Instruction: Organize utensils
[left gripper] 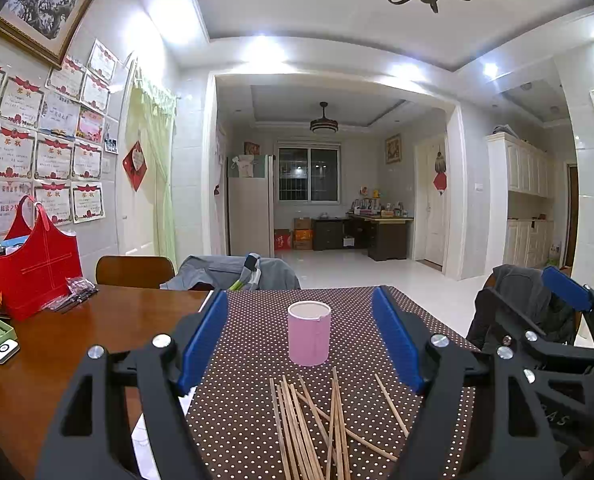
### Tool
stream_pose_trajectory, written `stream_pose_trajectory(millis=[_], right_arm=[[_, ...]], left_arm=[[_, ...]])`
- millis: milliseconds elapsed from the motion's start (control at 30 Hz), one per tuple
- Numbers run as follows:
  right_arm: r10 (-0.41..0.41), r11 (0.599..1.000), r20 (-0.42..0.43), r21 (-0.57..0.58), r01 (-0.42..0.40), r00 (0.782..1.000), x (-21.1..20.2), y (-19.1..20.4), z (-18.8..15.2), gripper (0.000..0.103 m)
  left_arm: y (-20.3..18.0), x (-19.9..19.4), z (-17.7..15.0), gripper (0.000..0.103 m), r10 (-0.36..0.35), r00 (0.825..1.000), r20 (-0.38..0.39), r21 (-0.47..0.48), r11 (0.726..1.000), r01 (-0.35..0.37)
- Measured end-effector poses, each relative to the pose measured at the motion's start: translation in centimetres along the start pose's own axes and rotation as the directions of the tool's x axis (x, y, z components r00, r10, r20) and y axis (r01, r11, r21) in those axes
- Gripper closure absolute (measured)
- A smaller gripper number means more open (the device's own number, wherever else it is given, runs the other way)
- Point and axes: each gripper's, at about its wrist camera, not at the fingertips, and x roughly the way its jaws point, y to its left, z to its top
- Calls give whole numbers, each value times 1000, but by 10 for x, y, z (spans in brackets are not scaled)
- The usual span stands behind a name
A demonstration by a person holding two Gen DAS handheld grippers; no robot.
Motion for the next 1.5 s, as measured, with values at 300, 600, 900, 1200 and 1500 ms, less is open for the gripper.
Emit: stream_pose_trajectory(millis=[300,600,900,1200,1500], right_arm=[[0,1000,-2,2,0,1000,-1,1,1,6],[1,1000,-4,5,-1,1000,0,0,1,6],[2,1000,-8,9,-2,1000,0,-2,-1,6],[2,1000,-12,11,-2,1000,1,-2,-1,6],[1,1000,-17,13,-1,1000,4,2,-10,6]], left_arm=[[0,0,0,30,-1,1000,0,0,1000,1],[0,0,0,30,-1,1000,-2,-1,1000,1],[0,0,0,30,0,1000,-1,2,1000,0],[0,0,0,30,0,1000,-3,2,1000,0],[0,0,0,30,0,1000,-4,2,1000,0]])
